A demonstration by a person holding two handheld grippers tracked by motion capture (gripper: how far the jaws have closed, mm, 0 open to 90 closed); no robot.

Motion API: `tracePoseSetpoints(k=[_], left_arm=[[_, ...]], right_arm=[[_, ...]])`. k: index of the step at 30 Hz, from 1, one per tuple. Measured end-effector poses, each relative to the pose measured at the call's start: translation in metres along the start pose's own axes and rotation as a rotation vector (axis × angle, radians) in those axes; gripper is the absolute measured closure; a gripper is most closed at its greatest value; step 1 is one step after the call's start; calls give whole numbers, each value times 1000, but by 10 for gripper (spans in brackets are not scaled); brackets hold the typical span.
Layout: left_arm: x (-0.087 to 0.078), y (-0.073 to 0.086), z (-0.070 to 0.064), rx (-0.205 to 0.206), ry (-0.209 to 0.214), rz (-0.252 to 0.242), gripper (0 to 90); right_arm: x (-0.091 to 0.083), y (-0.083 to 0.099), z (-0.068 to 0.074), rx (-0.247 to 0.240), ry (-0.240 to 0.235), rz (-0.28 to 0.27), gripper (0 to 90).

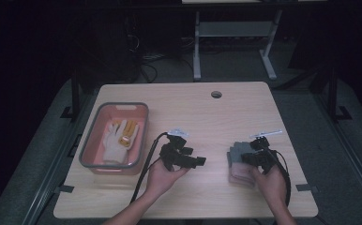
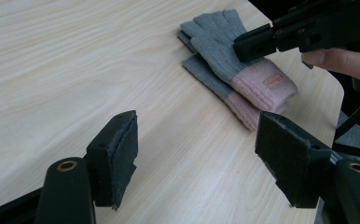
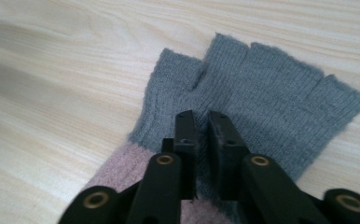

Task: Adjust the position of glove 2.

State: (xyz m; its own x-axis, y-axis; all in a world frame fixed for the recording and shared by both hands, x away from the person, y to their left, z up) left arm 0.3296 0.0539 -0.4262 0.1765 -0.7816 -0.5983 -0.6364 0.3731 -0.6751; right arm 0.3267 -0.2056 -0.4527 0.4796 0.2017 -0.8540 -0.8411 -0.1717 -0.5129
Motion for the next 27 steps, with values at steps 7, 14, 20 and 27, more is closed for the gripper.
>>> tracePoseSetpoints(k=[7, 14, 20, 27], left_arm=[[5, -3, -6, 12, 4, 2, 297], [6, -4, -7, 12, 7, -1, 297], [15, -4, -10, -7, 29, 5, 296], [33, -8, -16, -39, 61, 14, 299]], right_arm=[[-8, -2, 2, -5, -19, -7, 846], [-6, -2, 6, -8, -14, -1, 832], [-4, -1, 2, 11, -20, -1, 669], [-14, 1, -11, 52, -37, -26, 529]])
Point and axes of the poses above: each handheld gripper's, and its own axes: x roughly forward along the jaws, y roughly out of its underside, z roughly to its left, the point moved 3 cm from there along x, roughly forward along the jaws, and after that the axes turned 6 degrees about y, right-handed, at the moved point
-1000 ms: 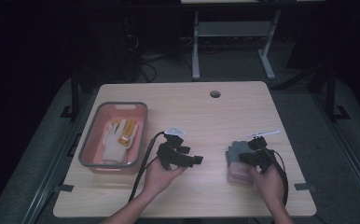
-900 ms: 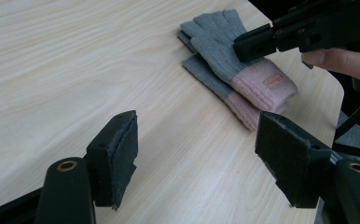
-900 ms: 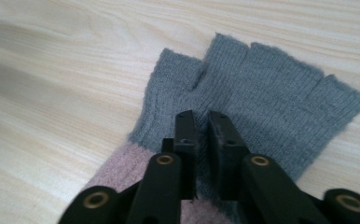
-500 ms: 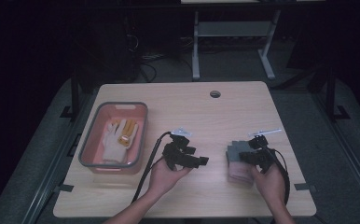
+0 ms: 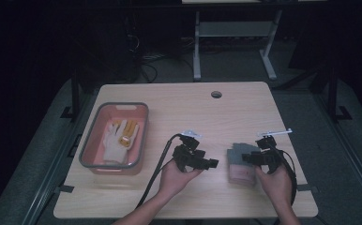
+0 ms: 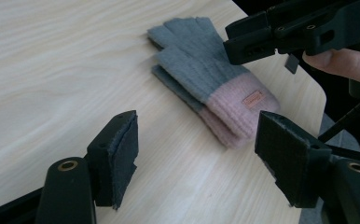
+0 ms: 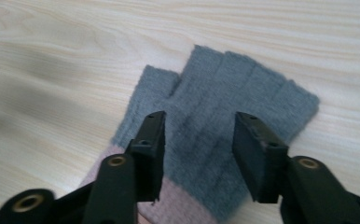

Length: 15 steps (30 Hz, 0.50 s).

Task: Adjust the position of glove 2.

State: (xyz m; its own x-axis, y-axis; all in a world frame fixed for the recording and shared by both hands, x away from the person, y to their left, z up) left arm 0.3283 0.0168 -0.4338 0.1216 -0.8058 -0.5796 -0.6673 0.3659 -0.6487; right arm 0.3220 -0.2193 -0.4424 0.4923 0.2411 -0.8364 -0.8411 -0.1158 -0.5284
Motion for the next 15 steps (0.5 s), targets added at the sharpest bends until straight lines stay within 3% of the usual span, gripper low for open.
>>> tracePoseSetpoints(k=[12, 15], left_arm=[[39, -2, -5, -66, 59, 37, 303], [46, -2, -6, -104, 81, 15, 304]], right_arm=[[-1, 15, -18, 64, -40, 7, 441], [1, 20, -21, 77, -52, 15, 423]])
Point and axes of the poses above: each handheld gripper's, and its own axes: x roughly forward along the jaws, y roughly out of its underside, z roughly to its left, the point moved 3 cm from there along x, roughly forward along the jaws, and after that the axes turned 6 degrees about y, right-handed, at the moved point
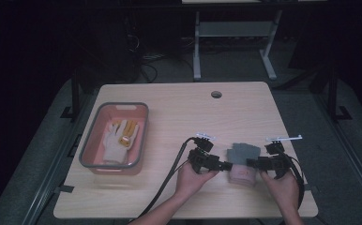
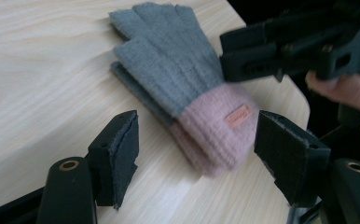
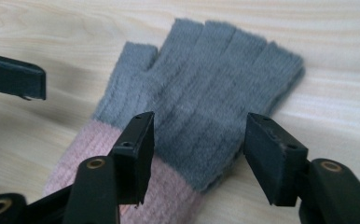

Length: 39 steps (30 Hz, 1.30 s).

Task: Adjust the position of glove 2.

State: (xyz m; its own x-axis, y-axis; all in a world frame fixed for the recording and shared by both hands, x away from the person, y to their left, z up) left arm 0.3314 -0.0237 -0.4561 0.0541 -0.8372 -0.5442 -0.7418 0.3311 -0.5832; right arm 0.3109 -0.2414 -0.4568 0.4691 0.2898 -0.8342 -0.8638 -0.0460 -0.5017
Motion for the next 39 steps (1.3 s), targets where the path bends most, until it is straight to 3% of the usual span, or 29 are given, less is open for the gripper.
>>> tracePoseSetpoints(k=[8, 13, 18, 25, 26, 29, 34, 39], left_arm=[[22, 2, -1, -46, 35, 22, 343], [34, 5, 2, -53, 19, 61, 392], [41, 7, 5, -84, 20, 71, 432], [39, 9, 9, -135, 20, 51, 447], [38, 9, 9, -130, 3, 41, 436], [37, 10, 10, -131, 8, 51, 435], [38, 9, 13, -163, 21, 42, 501], [40, 8, 16, -185, 45, 43, 565]], right_arm=[[6, 6, -5, 17, -38, 5, 416], [10, 10, -8, 43, -64, 12, 414], [13, 13, -10, 81, -98, 22, 422], [15, 12, -8, 83, -103, 25, 439], [15, 12, -8, 81, -106, 24, 441], [17, 12, -6, 75, -120, 28, 448], [18, 12, -5, 82, -125, 31, 470], [18, 11, -1, 65, -142, 19, 611]])
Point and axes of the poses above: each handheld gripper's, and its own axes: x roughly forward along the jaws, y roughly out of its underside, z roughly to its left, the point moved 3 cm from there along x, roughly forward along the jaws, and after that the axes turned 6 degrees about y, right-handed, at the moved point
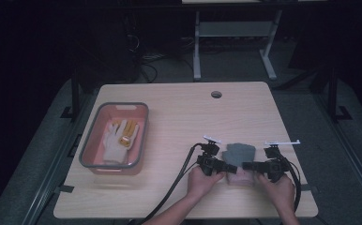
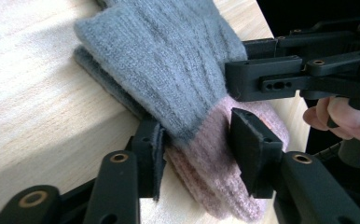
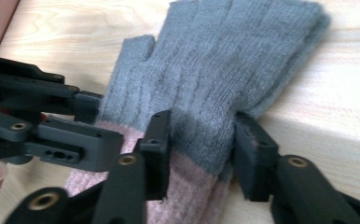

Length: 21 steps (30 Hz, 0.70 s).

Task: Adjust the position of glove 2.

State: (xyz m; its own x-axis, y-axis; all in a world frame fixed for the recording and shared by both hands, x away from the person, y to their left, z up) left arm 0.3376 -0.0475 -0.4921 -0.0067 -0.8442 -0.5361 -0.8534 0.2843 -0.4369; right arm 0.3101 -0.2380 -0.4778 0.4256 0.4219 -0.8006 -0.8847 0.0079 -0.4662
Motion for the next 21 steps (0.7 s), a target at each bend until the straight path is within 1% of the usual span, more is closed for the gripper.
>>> tracePoseSetpoints(k=[1, 3, 4, 6, 10, 12, 13, 14, 16, 19, 21], left_arm=[[0, 0, 0, -9, 8, -1, 579], [0, -1, 1, -9, 15, -1, 610], [0, -1, 2, -7, 19, -2, 623], [0, -2, 2, 6, 18, -1, 655], [-1, -3, 1, 6, 27, -3, 692], [-1, -3, 1, 12, 25, -3, 699], [-1, -3, 1, 15, 23, -3, 704], [-1, -4, 1, 18, 22, -1, 706], [0, -4, 2, 14, 28, -2, 707], [-1, -4, 2, 21, 24, 0, 708], [-1, -4, 2, 25, 22, 1, 707]], right_arm=[[1, -1, 1, -6, 0, -5, 633], [2, -2, 2, -7, -2, -5, 666], [2, -2, 1, -12, -5, -3, 680], [2, -2, 1, -1, -14, 3, 709], [1, -4, 1, -2, -10, 12, 708], [0, -5, 2, -1, -2, 25, 675], [0, -6, 1, -10, 8, 20, 646], [-1, -6, 1, -9, 11, 21, 620], [-2, -6, -1, 6, 16, 34, 537], [-1, -5, -7, 26, 2, 32, 478], [0, -4, -9, 40, -8, 37, 472]])
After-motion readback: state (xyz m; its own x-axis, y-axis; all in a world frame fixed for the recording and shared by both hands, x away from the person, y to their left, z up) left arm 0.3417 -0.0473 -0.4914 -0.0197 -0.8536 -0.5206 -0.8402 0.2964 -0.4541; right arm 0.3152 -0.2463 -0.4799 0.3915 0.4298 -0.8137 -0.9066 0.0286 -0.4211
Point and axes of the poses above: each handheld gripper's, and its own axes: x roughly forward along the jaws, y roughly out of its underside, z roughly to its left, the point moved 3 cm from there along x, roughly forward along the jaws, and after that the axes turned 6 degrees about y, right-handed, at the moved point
